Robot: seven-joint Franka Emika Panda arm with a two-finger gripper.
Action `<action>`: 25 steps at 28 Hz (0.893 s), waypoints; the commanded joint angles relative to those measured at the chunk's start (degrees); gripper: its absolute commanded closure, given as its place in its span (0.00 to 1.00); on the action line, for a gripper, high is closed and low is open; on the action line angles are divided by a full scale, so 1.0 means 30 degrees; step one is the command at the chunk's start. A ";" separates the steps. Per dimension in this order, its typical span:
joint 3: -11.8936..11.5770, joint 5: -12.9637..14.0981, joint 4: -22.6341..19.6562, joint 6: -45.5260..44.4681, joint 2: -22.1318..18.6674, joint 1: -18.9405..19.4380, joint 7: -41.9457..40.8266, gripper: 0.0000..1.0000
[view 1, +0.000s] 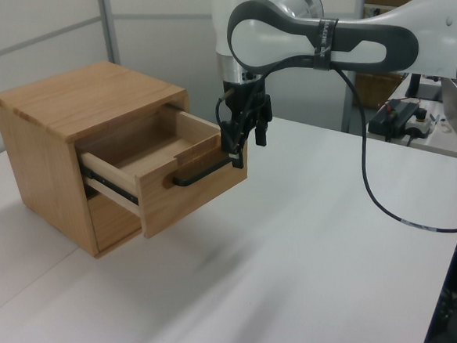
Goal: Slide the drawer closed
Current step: 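Lower the gripper toward the front panel of the open drawer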
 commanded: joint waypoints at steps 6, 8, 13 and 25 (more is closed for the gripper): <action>-0.0016 0.0397 -0.0313 0.0855 -0.0266 0.0102 0.0079 0.67; -0.0016 0.0456 -0.0313 0.0884 -0.0266 0.0102 0.0225 0.93; 0.0013 0.0633 -0.0401 0.0914 -0.0237 0.0161 0.0226 1.00; 0.0013 0.0895 -0.0372 0.1205 0.0759 0.0542 0.0255 1.00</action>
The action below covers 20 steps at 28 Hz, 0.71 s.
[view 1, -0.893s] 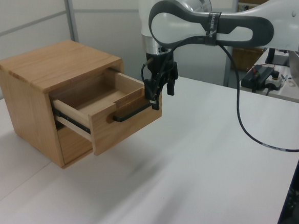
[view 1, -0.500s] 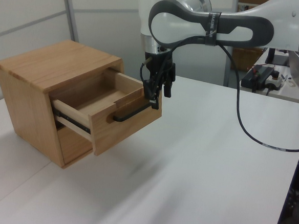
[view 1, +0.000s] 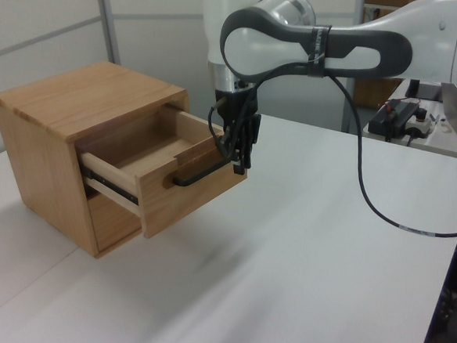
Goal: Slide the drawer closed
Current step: 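Lower the gripper toward the front panel of the open drawer, then push the drawer front with the gripper into the wooden cabinet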
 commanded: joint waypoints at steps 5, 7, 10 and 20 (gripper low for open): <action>-0.0095 0.0702 -0.0302 0.1622 0.0665 0.0128 0.0273 1.00; -0.0095 0.0732 -0.0243 0.1739 0.0812 0.0128 0.0302 1.00; -0.0095 0.0703 -0.0214 0.2323 0.0988 0.0128 0.0332 1.00; -0.0358 0.0585 -0.0155 0.4930 0.1545 0.0041 0.0537 1.00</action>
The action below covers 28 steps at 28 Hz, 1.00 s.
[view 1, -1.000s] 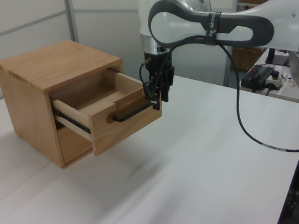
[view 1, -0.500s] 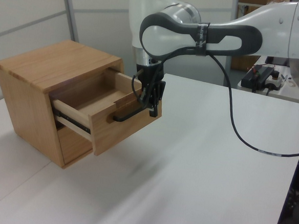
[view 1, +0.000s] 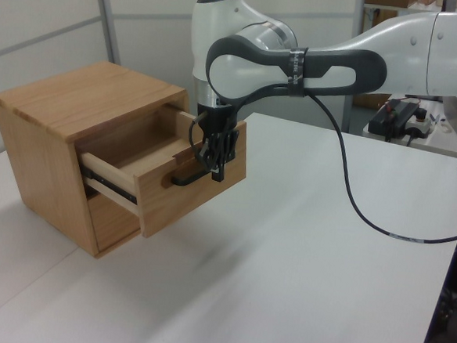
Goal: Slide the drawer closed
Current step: 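Push the drawer front with the gripper into the wooden cabinet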
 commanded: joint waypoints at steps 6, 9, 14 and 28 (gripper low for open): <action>-0.0389 0.0257 -0.0133 0.3722 0.0549 -0.0091 0.0423 1.00; -0.0536 0.0110 -0.0133 0.5010 0.0988 -0.0266 0.1008 1.00; -0.0682 -0.0036 -0.0133 0.7149 0.1545 -0.0383 0.1303 1.00; -0.0858 -0.0681 -0.0133 1.4440 0.2717 -0.0881 0.1390 1.00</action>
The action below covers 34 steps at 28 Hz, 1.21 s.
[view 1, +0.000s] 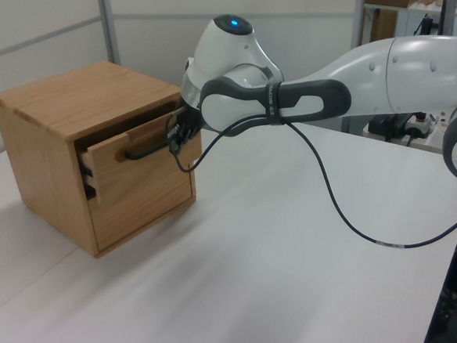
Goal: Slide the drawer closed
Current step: 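Push the drawer front with the gripper into the wooden cabinet, then pull the gripper back and up away from the closed drawer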
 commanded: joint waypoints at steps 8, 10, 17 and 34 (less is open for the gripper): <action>-0.0122 -0.0496 -0.0076 0.4759 0.0615 -0.0283 0.0469 1.00; -0.0122 -0.0584 -0.0076 0.5110 0.0762 -0.0312 0.0469 1.00; -0.0121 -0.0819 -0.0164 0.5142 0.0762 -0.0459 0.0469 1.00; -0.0004 -0.0497 -0.0399 -0.5950 -0.1989 -0.0606 0.0234 1.00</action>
